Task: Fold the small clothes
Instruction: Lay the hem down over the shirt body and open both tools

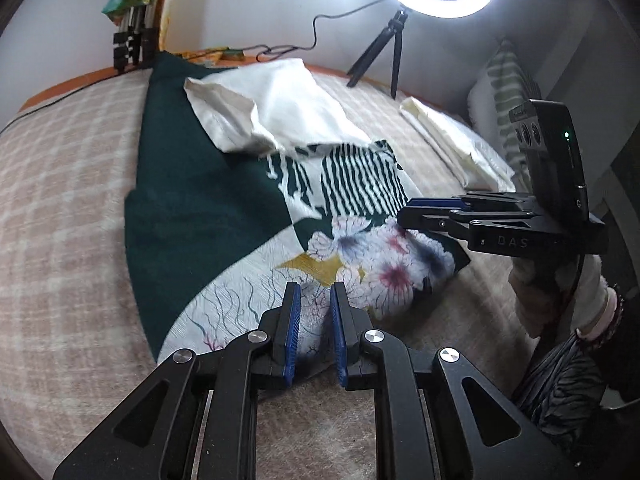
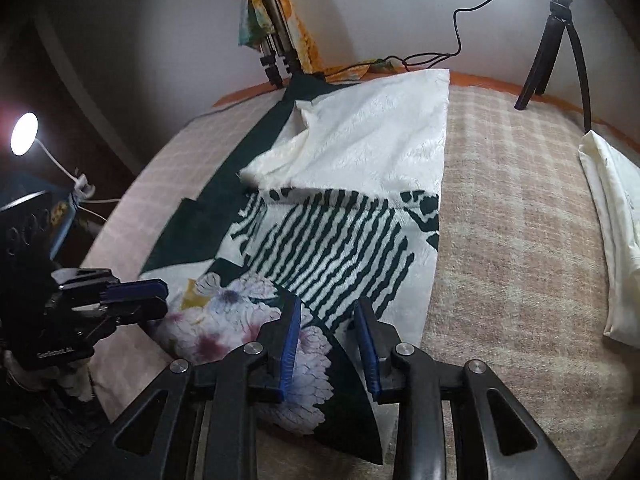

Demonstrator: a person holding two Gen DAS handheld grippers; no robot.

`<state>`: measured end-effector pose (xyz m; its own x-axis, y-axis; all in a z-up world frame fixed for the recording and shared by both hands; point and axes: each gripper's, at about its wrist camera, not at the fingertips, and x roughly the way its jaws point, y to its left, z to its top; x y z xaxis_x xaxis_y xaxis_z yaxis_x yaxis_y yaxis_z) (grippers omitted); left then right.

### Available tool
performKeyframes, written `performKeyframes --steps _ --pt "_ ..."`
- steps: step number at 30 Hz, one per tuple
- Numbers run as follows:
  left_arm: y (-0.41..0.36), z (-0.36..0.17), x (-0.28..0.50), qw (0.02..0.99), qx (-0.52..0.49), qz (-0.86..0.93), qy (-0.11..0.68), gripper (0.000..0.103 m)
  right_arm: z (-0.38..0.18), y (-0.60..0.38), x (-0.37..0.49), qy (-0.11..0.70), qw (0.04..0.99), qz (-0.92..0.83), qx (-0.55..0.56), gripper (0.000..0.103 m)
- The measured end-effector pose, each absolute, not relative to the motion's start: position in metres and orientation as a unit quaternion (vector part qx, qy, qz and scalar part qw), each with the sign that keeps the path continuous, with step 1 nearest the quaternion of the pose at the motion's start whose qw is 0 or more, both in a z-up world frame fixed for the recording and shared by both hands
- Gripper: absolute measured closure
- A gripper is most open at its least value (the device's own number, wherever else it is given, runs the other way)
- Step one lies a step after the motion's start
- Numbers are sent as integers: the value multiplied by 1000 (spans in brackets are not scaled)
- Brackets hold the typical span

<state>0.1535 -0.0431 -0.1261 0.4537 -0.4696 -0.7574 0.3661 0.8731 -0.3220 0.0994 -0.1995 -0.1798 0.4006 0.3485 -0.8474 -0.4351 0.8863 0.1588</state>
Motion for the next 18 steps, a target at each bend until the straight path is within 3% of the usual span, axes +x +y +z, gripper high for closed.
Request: performKeyframes --steps 3,15,17,18 --pt "-41 -134 158 849 -54 -229 473 90 -186 -212 99 504 834 221 -35 77" --pt "11 -124 186 878 -102 -145 445 90 -166 -237 99 495 844 203 -26 74" --pt "19 -119 194 881 -115 -140 438 87 -160 -239 104 489 848 205 -17 70" --pt "24 -116 199 883 -123 -136 432 80 -157 -240 108 487 849 206 -10 69"
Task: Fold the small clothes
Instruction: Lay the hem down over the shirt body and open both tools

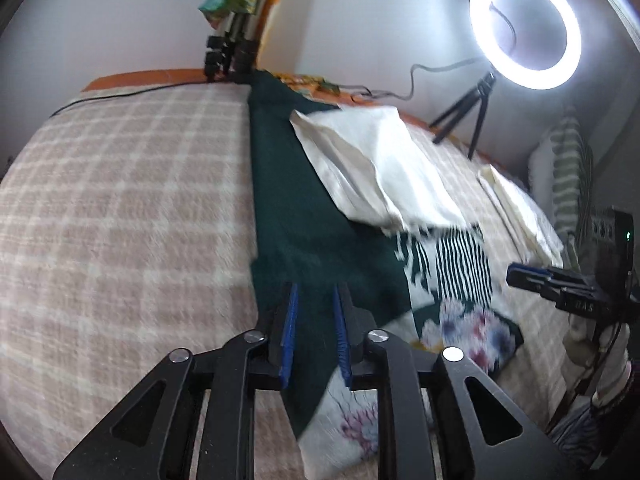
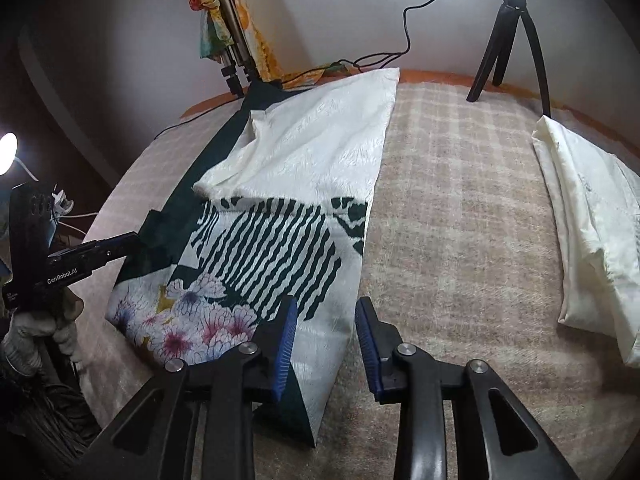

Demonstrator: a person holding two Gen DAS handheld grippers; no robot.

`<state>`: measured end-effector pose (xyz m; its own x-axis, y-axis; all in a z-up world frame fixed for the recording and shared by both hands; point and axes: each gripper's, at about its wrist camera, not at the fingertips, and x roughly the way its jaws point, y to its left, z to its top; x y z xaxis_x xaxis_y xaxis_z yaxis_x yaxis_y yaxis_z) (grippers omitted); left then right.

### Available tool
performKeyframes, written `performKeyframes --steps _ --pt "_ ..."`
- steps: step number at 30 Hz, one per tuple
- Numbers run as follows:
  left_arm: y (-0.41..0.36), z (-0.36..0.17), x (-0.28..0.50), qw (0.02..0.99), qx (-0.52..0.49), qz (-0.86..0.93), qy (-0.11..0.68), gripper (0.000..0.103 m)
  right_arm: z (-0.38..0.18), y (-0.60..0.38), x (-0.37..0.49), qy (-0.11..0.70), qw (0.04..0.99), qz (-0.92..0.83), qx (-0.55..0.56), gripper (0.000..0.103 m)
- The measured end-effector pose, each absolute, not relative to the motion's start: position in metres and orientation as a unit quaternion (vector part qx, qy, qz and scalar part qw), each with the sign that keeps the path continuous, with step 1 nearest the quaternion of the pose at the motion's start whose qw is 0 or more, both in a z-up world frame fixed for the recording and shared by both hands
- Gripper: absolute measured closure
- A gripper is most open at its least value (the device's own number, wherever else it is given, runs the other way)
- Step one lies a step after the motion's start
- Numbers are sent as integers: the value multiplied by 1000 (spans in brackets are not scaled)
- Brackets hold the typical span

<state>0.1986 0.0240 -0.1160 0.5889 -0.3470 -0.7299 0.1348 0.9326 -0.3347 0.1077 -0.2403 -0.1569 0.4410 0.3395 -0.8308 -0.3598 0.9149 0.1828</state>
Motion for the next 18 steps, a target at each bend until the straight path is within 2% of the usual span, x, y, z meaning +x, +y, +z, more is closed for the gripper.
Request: performKeyframes --steps 1,3,5,7,8,10,14,18 --pt "27 -114 203 884 -127 -134 429 69 -154 -242 111 484 851 206 -4 69" --pt "34 -109 214 886 -139 -130 423 59 -150 -241 119 476 855 204 1 67" --pt "40 -107 232 883 -147 -135 424 58 -148 -240 126 470 859 204 -3 63" --pt "47 -105 245 882 -152 -136 425 56 -147 -238 136 461 864 200 -7 45" --pt "51 -104 252 883 -158 -134 422 55 -147 -238 141 456 868 196 -7 42" --pt "59 -104 265 882 -174 -131 419 49 -145 -240 154 444 875 192 -5 41" --pt "68 -105 300 874 -189 -142 424 49 -139 -240 191 438 876 204 -7 29" --pt "72 -112 338 860 -193 -158 444 49 -138 -238 234 441 873 210 3 28"
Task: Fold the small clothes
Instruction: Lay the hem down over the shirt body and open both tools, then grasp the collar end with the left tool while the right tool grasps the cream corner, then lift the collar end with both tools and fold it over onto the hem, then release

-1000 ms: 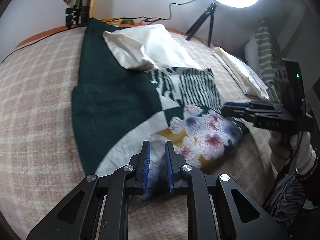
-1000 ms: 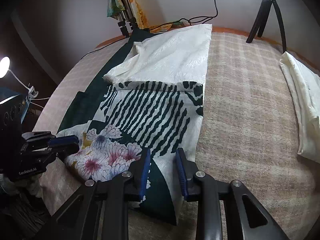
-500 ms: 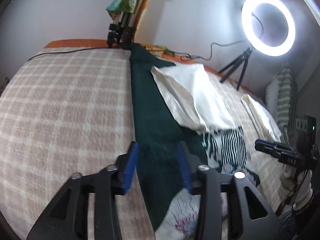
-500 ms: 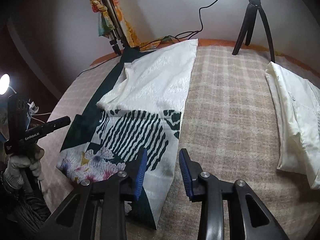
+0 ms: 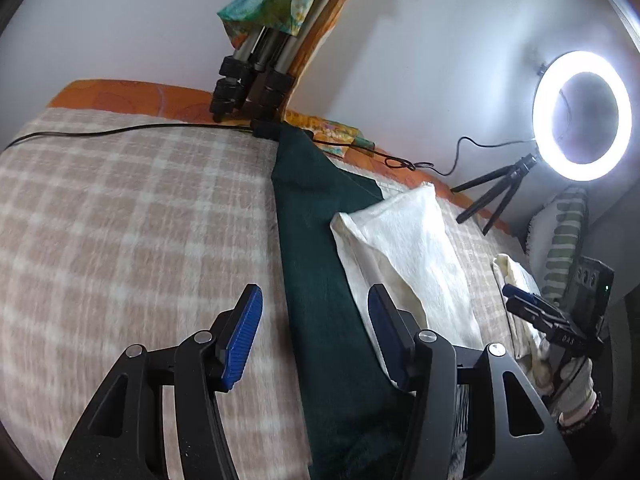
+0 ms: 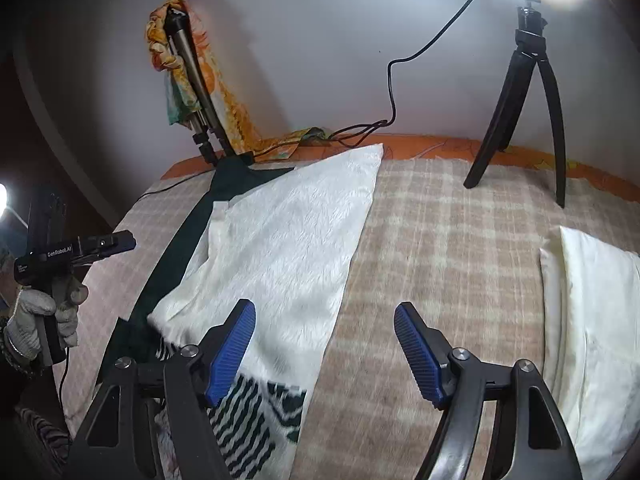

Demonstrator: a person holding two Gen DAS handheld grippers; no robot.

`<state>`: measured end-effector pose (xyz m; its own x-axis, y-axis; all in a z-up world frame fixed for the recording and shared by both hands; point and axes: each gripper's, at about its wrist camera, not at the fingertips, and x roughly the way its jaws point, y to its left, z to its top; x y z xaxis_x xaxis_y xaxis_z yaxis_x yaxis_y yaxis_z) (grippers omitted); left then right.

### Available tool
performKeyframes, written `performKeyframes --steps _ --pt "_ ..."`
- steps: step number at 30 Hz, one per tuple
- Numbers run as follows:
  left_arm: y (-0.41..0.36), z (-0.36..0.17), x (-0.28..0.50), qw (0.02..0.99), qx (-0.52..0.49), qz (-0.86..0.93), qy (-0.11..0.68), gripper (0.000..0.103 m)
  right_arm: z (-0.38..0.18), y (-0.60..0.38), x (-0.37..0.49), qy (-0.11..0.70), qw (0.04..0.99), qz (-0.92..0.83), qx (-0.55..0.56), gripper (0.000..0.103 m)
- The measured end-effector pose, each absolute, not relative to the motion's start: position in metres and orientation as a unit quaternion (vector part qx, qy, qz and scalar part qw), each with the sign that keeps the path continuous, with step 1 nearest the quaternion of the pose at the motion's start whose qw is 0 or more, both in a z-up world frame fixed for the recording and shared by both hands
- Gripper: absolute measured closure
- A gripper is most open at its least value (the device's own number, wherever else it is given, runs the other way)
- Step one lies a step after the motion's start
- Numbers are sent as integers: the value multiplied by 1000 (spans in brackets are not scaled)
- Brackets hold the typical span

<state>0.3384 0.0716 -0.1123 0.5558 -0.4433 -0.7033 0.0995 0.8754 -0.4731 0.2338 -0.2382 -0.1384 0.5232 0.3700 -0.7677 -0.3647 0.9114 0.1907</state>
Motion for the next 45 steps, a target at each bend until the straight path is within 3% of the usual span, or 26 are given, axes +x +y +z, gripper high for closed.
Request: performKeyframes --steps 6,12,25,35,38,40,41,43,45 --pt "71 -127 386 850 -207 -164 456 49 -149 -238 307 461 858 221 41 29" --pt "64 -133 423 855 -194 -162 453 49 -164 -244 358 471 850 224 66 37" --pt "66 -142 468 856 -210 -162 444 49 -179 -230 401 488 836 241 62 51" --pt "54 -144 482 862 -208 -159 434 52 -179 -217 415 488 836 246 54 54" --pt "50 -144 484 863 -204 -163 433 64 -179 -213 417 485 839 242 53 55" --pt "46 -146 486 861 -202 -168 434 84 -180 -209 416 484 840 239 49 72" --pt "44 -147 486 862 -201 -170 434 87 -180 -207 415 485 839 241 48 75" --pt "42 -144 484 867 -196 -173 424 95 -179 -205 414 486 837 245 50 93" --pt "42 -139 481 869 -202 -178 414 98 -174 -204 412 482 839 245 51 98"
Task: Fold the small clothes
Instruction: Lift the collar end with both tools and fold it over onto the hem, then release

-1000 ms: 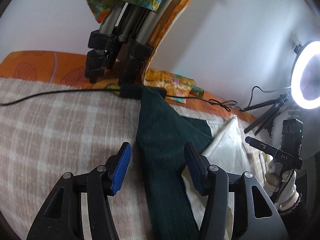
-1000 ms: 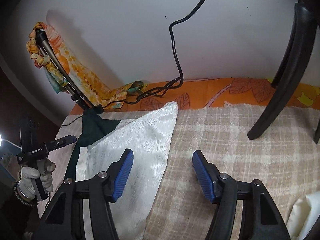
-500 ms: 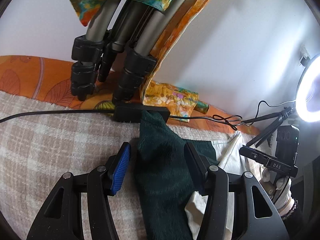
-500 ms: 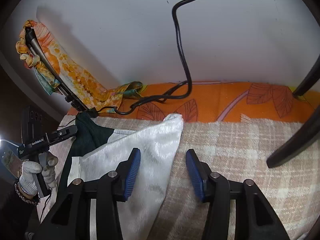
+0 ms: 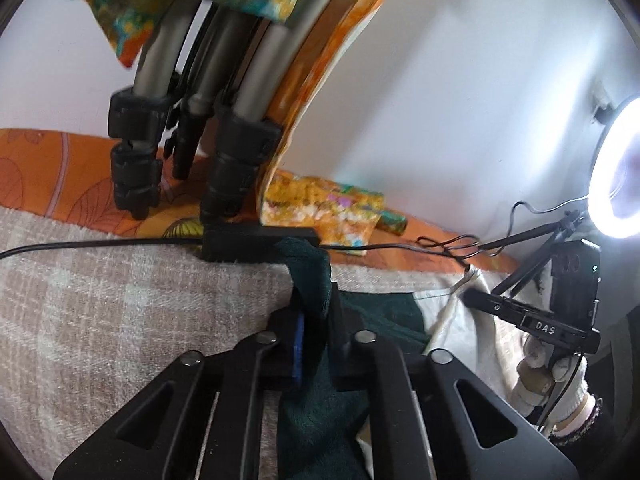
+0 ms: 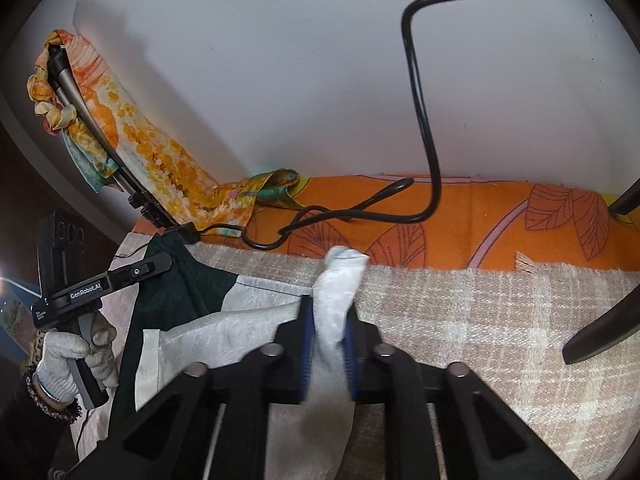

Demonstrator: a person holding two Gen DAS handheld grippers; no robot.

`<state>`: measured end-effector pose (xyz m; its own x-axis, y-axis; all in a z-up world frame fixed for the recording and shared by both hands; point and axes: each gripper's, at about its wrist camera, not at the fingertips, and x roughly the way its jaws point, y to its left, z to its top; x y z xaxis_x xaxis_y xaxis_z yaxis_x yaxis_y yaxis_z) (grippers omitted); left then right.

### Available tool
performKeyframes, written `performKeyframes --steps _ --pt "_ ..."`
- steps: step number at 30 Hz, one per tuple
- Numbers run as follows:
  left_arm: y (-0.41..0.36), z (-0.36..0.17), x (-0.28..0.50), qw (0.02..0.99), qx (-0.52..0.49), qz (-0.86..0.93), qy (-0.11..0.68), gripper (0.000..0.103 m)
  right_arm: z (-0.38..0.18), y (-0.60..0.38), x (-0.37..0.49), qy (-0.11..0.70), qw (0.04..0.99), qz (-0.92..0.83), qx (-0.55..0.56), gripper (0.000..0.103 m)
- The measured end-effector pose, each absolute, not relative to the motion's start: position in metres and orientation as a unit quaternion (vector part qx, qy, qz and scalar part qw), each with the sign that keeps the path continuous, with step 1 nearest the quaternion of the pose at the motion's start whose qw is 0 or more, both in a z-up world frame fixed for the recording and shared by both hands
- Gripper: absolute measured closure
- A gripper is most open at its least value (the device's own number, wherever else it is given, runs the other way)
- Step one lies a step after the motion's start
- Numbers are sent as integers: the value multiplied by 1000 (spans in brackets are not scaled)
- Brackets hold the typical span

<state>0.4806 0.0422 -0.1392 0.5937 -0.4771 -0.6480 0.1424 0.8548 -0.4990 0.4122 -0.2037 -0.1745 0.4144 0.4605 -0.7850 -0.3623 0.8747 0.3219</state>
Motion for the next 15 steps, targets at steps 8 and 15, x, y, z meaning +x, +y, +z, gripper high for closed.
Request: performKeyframes --steps 8,15 --pt "43 -106 460 879 -202 -196 385 100 -134 -211 395 450 852 260 68 102" --pt "45 -68 422 885 -200 -214 362 100 -92 -209 363 450 852 262 51 102"
